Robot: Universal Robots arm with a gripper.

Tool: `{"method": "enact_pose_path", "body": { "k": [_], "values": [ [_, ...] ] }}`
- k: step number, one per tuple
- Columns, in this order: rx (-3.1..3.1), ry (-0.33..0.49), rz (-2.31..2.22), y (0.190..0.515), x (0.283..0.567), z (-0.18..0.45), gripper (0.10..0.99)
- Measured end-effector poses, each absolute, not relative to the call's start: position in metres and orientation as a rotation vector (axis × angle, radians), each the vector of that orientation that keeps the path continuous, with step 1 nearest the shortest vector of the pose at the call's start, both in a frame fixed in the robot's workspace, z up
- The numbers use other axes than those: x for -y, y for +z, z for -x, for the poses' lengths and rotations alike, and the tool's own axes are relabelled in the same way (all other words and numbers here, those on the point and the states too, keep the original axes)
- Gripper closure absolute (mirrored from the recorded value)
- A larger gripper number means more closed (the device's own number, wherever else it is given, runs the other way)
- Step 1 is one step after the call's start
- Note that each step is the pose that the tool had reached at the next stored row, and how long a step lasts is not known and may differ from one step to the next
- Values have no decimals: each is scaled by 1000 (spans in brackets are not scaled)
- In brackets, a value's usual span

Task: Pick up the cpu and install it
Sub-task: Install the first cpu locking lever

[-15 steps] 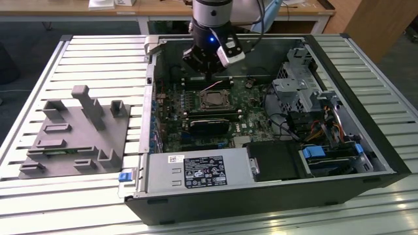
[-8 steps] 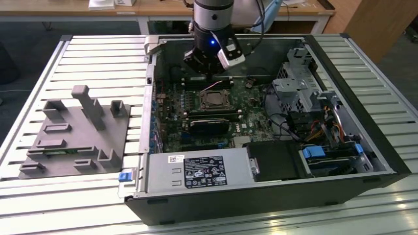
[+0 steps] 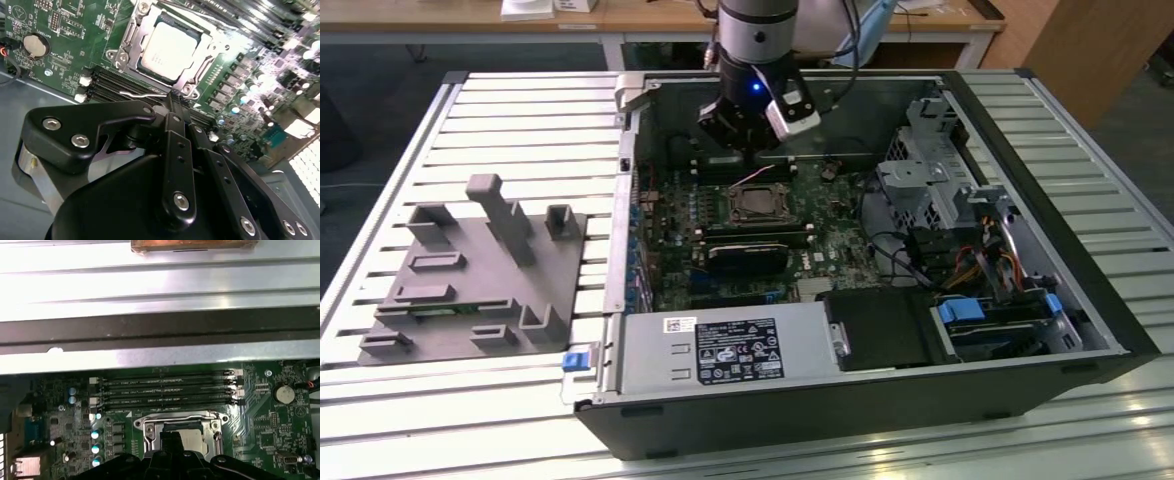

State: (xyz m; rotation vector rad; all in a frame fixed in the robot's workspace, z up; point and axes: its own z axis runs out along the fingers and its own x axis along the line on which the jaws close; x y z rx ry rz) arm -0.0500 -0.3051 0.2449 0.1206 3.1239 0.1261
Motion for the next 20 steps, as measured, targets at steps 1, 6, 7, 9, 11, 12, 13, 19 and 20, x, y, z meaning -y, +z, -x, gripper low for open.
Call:
{"method": "enact_pose_path", "body": {
  "k": [1,6,7,9,11,12,13,19,20],
  "values": [
    [-3124,126,-121,243,304,49,980],
    [-3126,127,-121,237,301,46,980],
    [-3126,127,-121,236,300,45,980],
    [-3126,129,-121,234,299,44,980],
    [-3127,130,-121,232,298,42,980],
    [-3127,130,-121,231,296,42,980],
    [-3127,130,-121,230,295,41,980],
    [-3127,130,-121,227,291,38,980],
    [-3127,130,-121,227,290,38,980]
  ]
}}
